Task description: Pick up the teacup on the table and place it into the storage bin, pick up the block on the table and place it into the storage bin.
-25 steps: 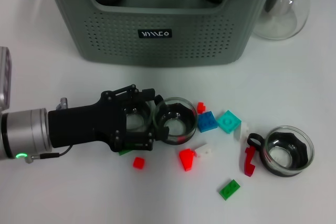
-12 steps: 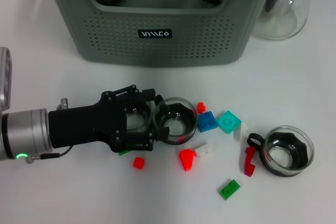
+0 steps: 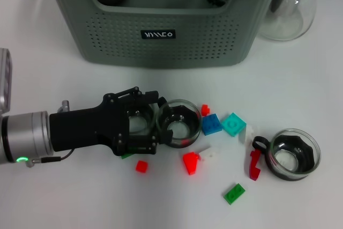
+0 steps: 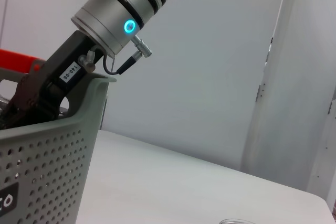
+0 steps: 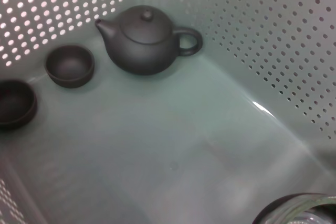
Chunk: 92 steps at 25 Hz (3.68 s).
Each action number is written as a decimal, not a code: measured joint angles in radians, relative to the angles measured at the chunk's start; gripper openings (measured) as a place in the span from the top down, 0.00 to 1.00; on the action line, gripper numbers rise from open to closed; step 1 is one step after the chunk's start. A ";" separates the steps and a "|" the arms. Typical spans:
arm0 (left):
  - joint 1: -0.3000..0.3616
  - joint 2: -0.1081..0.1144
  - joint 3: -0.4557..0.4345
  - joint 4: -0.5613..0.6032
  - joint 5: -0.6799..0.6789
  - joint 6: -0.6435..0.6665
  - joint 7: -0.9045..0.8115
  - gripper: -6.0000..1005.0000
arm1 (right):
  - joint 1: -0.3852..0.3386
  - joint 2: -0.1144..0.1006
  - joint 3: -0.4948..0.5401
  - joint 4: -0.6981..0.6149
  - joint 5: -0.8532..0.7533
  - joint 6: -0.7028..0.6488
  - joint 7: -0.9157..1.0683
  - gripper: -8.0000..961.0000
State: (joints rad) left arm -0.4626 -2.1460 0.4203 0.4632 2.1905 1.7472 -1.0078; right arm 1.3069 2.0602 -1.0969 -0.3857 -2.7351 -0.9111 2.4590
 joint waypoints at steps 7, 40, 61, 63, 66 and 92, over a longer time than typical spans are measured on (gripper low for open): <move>0.001 0.000 0.000 0.000 0.000 0.000 0.000 0.07 | 0.000 0.000 0.000 -0.007 0.000 -0.020 0.002 0.88; 0.007 0.005 0.000 0.000 0.000 0.006 -0.001 0.07 | -0.211 0.005 0.012 -0.599 0.216 -0.296 0.007 0.03; 0.013 0.008 0.002 0.008 0.007 0.008 0.000 0.07 | -0.503 -0.075 0.188 -0.834 0.742 -0.861 -0.311 0.04; 0.013 0.008 0.002 0.008 0.008 0.006 0.000 0.07 | -0.523 -0.076 0.209 -0.835 0.742 -0.938 -0.340 0.04; 0.012 0.008 0.004 0.008 0.008 0.008 0.000 0.07 | -0.554 -0.083 0.218 -0.836 0.737 -1.029 -0.365 0.04; 0.006 0.008 0.011 0.002 0.009 -0.023 0.026 0.07 | -0.568 0.028 0.061 -0.824 0.034 -0.970 -0.378 0.05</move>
State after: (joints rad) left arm -0.4565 -2.1384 0.4310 0.4647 2.1995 1.7245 -0.9816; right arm 0.7394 2.0886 -1.0362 -1.2098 -2.7013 -1.8810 2.0809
